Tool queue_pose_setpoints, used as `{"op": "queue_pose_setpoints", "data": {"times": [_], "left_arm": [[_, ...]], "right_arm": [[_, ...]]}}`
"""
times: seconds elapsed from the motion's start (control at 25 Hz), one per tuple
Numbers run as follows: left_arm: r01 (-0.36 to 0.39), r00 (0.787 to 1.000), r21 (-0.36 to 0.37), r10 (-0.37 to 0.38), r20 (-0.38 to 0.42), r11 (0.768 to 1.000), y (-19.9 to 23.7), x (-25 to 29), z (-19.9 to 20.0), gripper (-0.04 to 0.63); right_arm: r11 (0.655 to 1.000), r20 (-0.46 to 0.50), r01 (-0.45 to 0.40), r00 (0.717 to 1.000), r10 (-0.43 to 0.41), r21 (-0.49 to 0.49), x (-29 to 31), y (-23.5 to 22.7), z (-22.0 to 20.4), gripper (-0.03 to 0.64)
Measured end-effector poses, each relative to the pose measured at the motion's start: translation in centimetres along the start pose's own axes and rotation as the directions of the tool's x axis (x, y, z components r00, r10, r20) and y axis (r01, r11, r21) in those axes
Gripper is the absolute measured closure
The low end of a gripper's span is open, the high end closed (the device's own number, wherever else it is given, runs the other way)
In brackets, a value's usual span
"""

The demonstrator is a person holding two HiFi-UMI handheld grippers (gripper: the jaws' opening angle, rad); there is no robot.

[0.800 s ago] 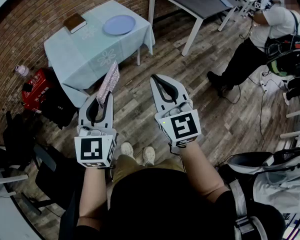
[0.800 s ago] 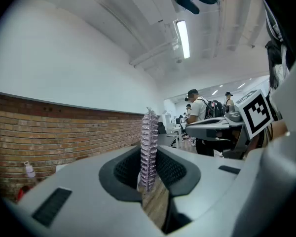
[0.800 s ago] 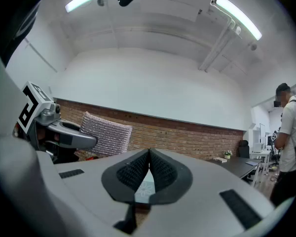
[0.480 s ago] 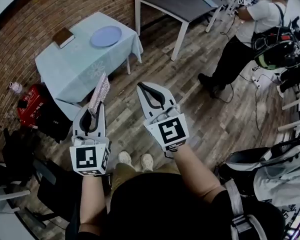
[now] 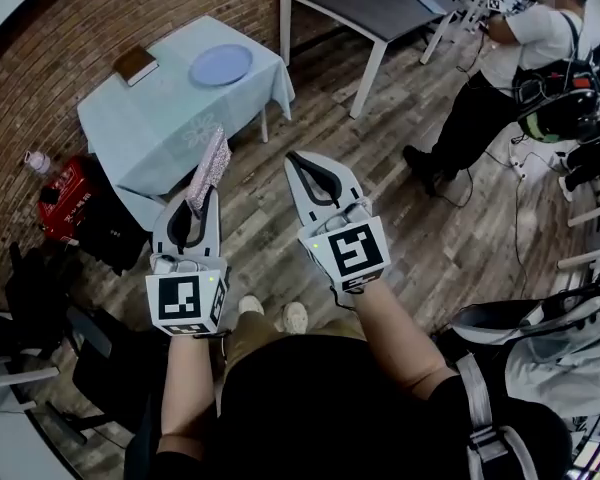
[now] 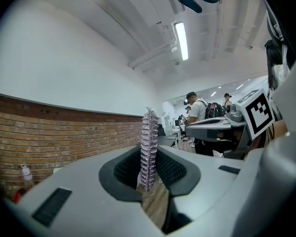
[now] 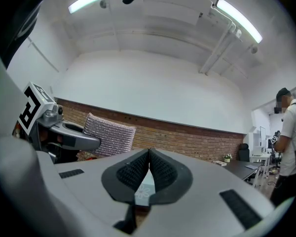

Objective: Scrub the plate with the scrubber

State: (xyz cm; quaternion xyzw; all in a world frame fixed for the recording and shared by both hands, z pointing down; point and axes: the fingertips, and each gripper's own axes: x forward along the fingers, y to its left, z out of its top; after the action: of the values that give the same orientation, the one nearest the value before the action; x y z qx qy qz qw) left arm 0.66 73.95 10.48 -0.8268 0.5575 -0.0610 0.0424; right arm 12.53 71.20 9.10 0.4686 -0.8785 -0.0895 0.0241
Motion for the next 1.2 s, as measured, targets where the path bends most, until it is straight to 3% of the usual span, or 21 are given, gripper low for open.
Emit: {"op": "queue_pose_setpoints", "data": {"times": [0.72,1.2], "left_arm": [[-0.038,0.999,0.01,0.038,-0.012,0.999,2.6,1.8,-0.6,0.512],[-0.056,0.998,-0.001,0.056,0.023,0.998,8.1,9.8,-1.7,0.512]], "right_arm": [[0.997,0.018,-0.057,0.998,0.056,0.056,2.6,-0.1,-1.7,0.58],[0.997,-0.001,-0.05,0.999,0.05,0.053,10.8,-4.0,-5.2,0.58]]}}
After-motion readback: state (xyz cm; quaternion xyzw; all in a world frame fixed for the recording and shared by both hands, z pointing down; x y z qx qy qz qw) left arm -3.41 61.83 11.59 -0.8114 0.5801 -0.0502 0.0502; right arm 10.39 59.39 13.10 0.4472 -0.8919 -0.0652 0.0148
